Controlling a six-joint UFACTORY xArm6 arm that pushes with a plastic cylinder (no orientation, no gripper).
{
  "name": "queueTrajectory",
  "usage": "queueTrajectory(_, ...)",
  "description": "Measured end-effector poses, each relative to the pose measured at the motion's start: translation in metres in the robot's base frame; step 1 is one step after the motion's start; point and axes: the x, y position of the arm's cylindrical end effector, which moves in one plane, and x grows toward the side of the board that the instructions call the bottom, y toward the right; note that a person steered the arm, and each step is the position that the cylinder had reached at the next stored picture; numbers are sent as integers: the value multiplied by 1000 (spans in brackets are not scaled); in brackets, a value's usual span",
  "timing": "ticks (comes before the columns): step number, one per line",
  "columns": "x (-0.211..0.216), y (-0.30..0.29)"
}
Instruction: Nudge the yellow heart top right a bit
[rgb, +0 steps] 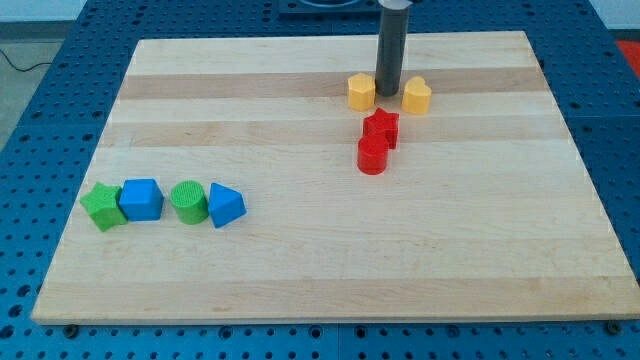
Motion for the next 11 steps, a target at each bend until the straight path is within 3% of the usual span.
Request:
queueTrajectory(1, 32, -11)
queueTrajectory(2, 26, -56)
queueTrajectory(3, -25, -62)
queueTrajectory(4, -27, -75)
queueTrajectory(5, 9, -102)
queueTrajectory(7, 27, -26)
queueTrajectory(8, 7, 14)
queueTrajectory(9, -40, 13)
queueTrajectory(10, -47, -9)
queueTrajectory(11, -9, -10)
